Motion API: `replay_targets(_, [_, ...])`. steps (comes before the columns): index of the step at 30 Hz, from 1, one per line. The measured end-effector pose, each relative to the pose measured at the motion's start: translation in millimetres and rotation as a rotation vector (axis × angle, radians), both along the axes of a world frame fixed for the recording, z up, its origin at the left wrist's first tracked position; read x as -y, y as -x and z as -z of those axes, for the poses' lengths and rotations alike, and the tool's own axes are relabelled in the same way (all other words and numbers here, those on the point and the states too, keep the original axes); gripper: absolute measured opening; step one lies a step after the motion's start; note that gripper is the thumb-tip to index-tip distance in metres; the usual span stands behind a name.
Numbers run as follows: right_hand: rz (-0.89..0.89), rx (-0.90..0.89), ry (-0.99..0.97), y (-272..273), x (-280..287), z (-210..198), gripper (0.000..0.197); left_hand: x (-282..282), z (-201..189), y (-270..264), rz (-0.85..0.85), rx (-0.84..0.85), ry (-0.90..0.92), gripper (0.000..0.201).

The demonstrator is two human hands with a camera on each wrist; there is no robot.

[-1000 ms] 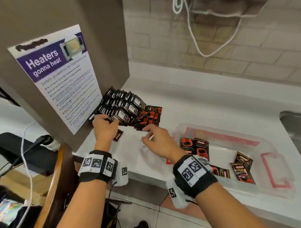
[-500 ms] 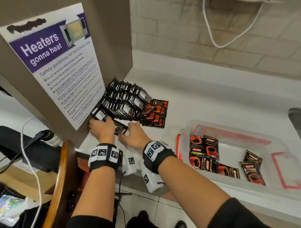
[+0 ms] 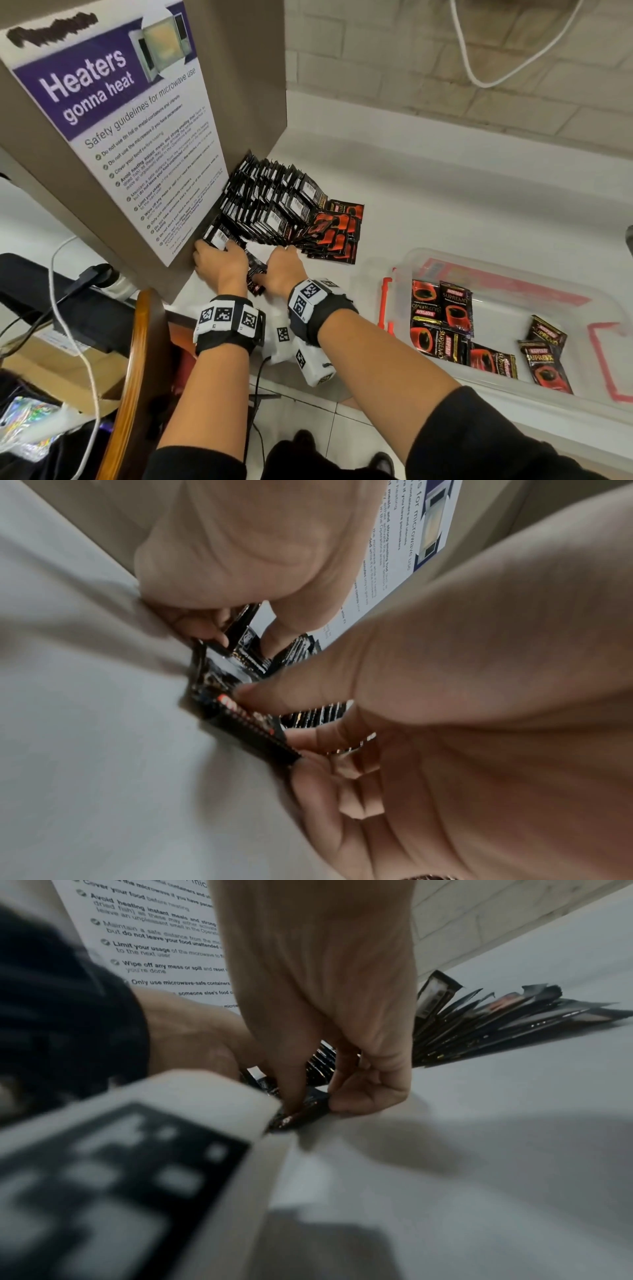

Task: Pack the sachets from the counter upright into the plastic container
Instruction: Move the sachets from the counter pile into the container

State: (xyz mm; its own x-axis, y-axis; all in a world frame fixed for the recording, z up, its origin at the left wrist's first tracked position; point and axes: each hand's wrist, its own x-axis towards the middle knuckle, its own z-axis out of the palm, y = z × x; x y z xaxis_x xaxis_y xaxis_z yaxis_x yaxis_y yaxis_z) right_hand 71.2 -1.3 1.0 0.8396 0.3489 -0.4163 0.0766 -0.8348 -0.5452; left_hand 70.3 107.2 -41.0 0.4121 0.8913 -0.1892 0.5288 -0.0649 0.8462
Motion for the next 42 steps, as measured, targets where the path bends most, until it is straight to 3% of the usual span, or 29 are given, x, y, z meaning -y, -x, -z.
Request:
replay_targets(2, [-0.017, -0.041, -0.007, -4, 1, 0, 0.034, 2, 0, 2, 0.006, 0.001, -0.003, 0.048])
replay_targets(5, [0.005, -0.110, -0.052, -6, 6, 2, 0.045, 5, -2, 4, 0.006, 0.009, -0.032, 0.043])
replay_targets(9, [-0.001, -0.185, -0.105, -5, 19, -1, 0.028, 11, -5, 10, -0.049, 0.064, 0.002, 0.032])
replay_targets(13, [-0.030, -0.214, -0.205, -3, 34, -8, 0.008, 23, -15, 19, -0.115, 0.208, -0.013, 0.023])
replay_targets(17, [0.021, -0.281, -0.364, -1, 56, -25, 0.010, 34, -40, 26, -0.109, 0.488, -0.113, 0.033])
replay_targets(21, [0.046, -0.284, -0.485, 1, 89, -50, 0.012, 48, -67, 21, 0.041, 0.708, -0.135, 0.036])
replay_targets(30, [0.198, -0.139, -0.682, 27, 217, -100, 0.018, 114, -136, -5, 0.721, 0.725, 0.131, 0.029])
replay_targets(34, [0.271, -0.091, -0.587, 44, 307, -100, 0.019, 149, -147, -12, 0.926, 0.696, 0.127, 0.037])
replay_targets(37, [0.364, -0.072, -0.409, 56, 367, -87, 0.019, 172, -141, -16, 0.999, 0.668, 0.173, 0.031])
replay_targets(42, [0.433, -0.166, -0.190, 70, 410, -62, 0.023, 206, -132, -16, 1.127, 0.576, 0.204, 0.026])
